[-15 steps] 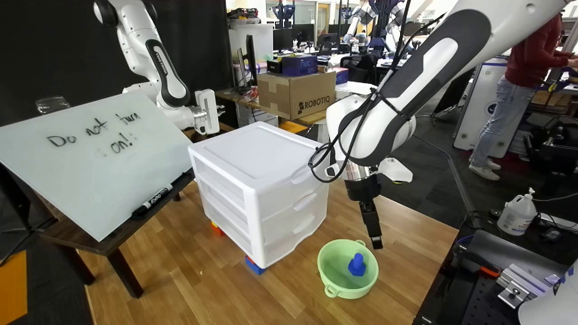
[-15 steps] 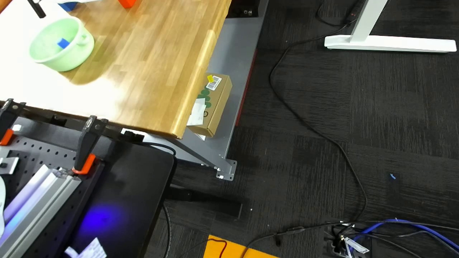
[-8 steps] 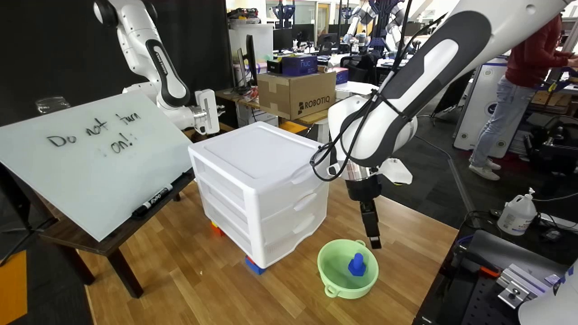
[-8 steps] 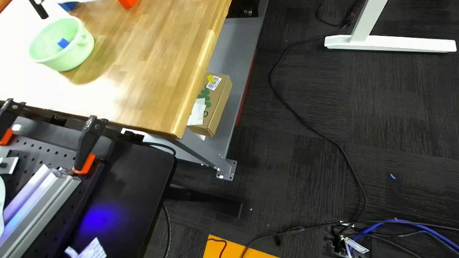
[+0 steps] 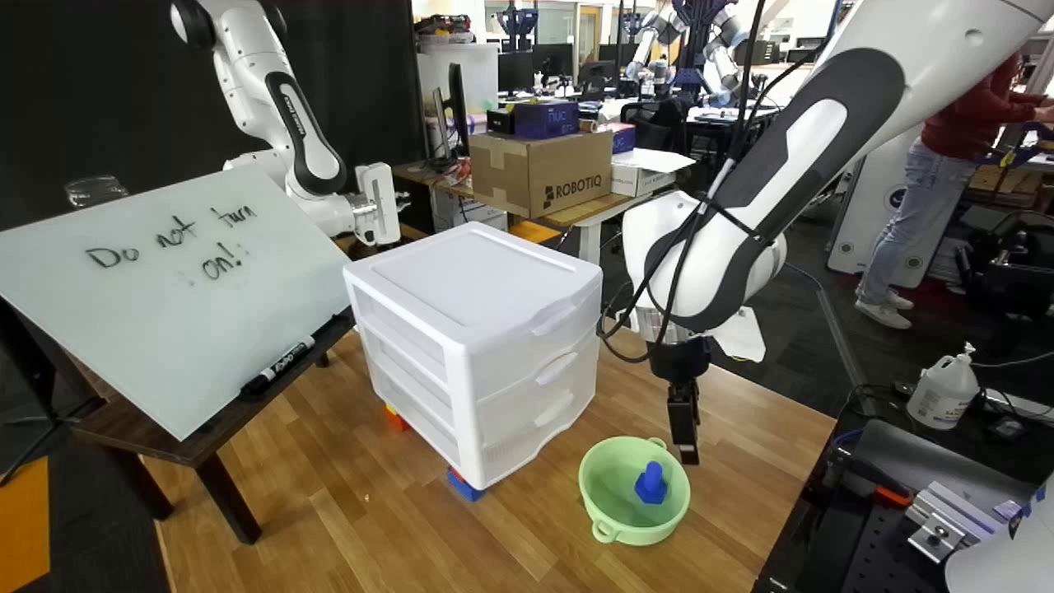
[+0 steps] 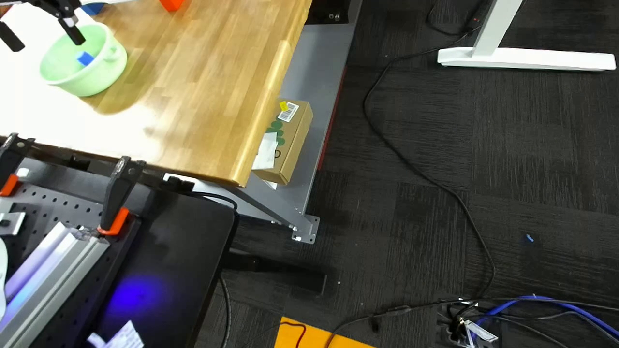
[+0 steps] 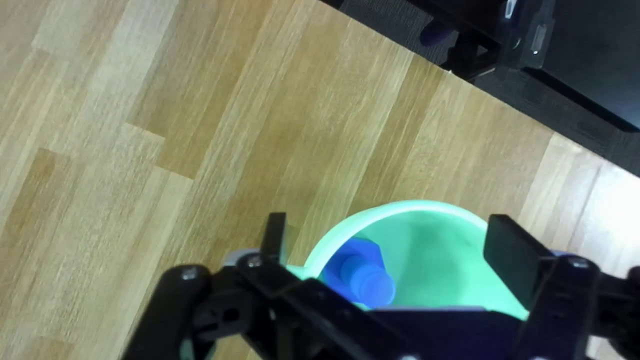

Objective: Move the green basin to the right

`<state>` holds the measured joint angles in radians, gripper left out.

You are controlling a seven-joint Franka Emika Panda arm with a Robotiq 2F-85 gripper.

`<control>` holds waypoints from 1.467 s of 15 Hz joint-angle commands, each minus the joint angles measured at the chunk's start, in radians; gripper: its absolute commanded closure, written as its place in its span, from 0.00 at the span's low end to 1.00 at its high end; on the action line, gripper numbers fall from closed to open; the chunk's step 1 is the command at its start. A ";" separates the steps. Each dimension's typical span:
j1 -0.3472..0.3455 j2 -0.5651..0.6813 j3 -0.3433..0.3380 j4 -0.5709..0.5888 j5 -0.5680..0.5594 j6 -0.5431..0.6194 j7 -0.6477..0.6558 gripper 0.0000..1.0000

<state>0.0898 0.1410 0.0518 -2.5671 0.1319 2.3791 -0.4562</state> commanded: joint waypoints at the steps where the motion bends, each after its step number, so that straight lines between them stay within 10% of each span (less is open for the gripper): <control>1: -0.031 0.003 0.021 -0.036 0.028 0.094 0.007 0.00; 22: -0.086 0.224 0.023 0.101 0.040 0.187 0.125 0.00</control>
<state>0.0232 0.3318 0.0557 -2.4972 0.2008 2.5593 -0.3754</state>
